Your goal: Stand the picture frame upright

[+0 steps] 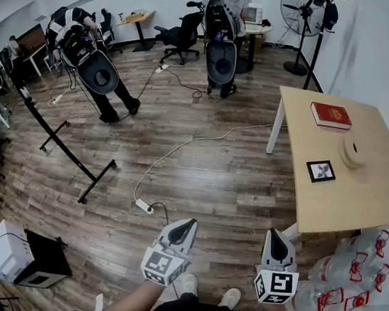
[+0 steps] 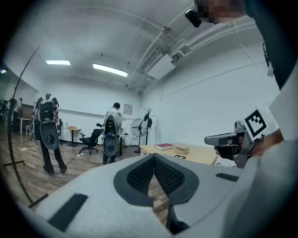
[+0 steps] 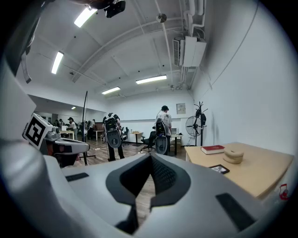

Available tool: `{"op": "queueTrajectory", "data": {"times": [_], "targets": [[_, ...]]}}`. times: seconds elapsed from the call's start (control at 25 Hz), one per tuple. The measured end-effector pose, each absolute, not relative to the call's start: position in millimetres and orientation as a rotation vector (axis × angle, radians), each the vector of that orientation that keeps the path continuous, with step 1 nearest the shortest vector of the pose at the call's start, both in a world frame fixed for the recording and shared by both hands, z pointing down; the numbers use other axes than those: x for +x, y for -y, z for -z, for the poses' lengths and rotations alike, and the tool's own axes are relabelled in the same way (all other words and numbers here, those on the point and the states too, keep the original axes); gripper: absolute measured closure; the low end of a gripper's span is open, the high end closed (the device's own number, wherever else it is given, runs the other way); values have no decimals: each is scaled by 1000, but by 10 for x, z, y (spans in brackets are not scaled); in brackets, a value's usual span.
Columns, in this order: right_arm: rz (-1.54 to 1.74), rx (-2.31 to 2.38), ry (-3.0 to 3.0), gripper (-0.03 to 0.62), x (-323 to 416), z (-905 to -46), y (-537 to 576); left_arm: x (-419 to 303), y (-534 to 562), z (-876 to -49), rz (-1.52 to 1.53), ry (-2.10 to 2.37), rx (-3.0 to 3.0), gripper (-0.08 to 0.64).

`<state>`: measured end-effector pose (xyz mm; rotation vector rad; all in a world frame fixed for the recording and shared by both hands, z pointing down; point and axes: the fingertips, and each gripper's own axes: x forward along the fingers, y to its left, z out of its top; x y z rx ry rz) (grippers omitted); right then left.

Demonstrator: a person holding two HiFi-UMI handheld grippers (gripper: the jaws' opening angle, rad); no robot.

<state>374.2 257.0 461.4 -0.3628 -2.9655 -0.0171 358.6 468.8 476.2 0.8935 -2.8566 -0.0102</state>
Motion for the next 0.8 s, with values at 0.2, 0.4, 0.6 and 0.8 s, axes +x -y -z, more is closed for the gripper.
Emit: {"op": "queueTrajectory", "data": {"times": [0.2,0.4,0.6,0.8], "targets": [[48,-333,2964,584,3750,-4626,-2608,3549,-4747,-4766,14,2847,906,560],[57,-333,2968,584,3699,-4636,-2671,3516,-4796,-4807,4,2840,913,560],[14,-336,2977,584,3677,-4616,-2774,3528,-4921,-4890,18,2819,915,560],[3,-328,2970,583,3594,-4620,-2953,3463,-5141,-4932,18,2811,927,560]]}}
